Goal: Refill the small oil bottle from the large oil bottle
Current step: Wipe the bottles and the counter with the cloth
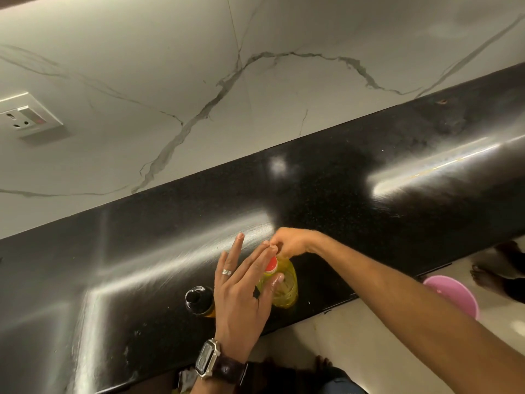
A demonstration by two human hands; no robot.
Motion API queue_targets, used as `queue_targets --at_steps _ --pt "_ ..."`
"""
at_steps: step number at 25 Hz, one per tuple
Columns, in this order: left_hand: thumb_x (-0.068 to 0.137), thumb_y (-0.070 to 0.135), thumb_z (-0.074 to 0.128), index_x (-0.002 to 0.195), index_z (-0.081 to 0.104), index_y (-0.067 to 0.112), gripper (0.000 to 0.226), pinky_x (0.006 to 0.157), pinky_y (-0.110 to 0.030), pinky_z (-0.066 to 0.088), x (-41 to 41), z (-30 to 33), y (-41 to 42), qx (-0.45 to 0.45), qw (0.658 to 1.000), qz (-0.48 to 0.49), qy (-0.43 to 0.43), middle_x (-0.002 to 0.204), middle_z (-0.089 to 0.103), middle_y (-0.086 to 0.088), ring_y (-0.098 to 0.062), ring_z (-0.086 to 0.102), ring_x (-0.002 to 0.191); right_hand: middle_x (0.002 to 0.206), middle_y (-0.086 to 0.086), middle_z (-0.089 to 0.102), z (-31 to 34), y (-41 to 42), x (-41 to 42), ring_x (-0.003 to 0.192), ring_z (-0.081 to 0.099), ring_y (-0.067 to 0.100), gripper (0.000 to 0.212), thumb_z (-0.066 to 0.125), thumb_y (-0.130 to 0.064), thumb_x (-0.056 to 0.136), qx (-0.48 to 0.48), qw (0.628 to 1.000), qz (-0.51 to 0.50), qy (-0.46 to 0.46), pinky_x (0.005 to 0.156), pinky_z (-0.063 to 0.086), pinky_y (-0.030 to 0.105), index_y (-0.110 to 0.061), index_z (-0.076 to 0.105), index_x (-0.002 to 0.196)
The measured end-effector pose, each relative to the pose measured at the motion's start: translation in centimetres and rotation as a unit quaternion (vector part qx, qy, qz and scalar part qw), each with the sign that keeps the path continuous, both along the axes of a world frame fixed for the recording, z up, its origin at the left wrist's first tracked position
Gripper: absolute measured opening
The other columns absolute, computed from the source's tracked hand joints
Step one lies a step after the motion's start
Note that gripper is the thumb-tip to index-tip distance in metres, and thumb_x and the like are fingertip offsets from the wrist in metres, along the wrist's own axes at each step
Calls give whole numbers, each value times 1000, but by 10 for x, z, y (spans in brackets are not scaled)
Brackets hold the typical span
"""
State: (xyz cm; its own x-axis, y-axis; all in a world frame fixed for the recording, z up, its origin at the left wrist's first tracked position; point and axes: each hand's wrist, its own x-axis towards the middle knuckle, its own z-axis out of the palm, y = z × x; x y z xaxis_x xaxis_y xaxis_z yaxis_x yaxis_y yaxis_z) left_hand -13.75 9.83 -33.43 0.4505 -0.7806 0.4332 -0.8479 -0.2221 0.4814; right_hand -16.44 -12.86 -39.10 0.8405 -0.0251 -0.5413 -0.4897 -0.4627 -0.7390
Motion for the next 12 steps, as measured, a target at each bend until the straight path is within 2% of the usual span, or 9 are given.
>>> queue_targets --at_steps 1,3,6,8,9,11,12 --pt "93 38 68 149 45 42 61 115 -66 37 0 0 1 -1 1000 -5 6 149 56 17 -19 29 157 71 -14 73 -10 -4 -21 67 67 -5 28 77 -9 87 -4 999 -46 -11 67 53 22 -33 76 72" --pt "93 36 69 149 43 46 63 114 -62 41 1 -1 0 -3 1000 -10 15 151 50 24 -17 31 156 81 -10 76 -27 0 -65 76 71 -3 16 82 -19 86 -23 989 -138 -56 74 57 23 -33 77 79" --pt "91 32 72 149 40 54 70 113 -55 45 0 -1 -3 -13 999 -22 40 151 43 37 -13 36 153 87 -5 75 -50 23 -107 84 70 -4 7 76 -25 91 -66 981 -174 -50 78 61 27 -28 80 86" --pt "91 32 71 148 40 57 69 113 -47 48 1 1 -3 -26 997 -34 65 150 43 40 -9 41 149 89 1 77 -53 35 -117 84 74 8 12 71 -23 96 -10 976 -210 -59 76 63 32 -18 81 91" --pt "91 33 71 147 41 58 68 113 -41 48 1 2 -3 -32 996 -40 77 149 45 40 -7 43 147 90 5 78 -51 38 -120 85 76 14 13 69 -20 98 59 959 -269 -72 73 63 32 -15 80 94" --pt "92 37 71 145 44 59 64 112 -31 48 1 5 -4 -37 992 -52 105 145 49 39 -2 50 140 95 8 79 -45 43 -117 88 78 20 13 67 -15 99 205 878 -422 -101 72 63 31 -15 80 99" --pt "92 39 70 144 44 59 62 110 -28 49 1 6 -4 -36 991 -55 119 143 51 39 0 54 136 97 8 80 -42 45 -113 91 78 21 13 68 -12 98 227 842 -474 -121 74 64 33 -17 80 99"
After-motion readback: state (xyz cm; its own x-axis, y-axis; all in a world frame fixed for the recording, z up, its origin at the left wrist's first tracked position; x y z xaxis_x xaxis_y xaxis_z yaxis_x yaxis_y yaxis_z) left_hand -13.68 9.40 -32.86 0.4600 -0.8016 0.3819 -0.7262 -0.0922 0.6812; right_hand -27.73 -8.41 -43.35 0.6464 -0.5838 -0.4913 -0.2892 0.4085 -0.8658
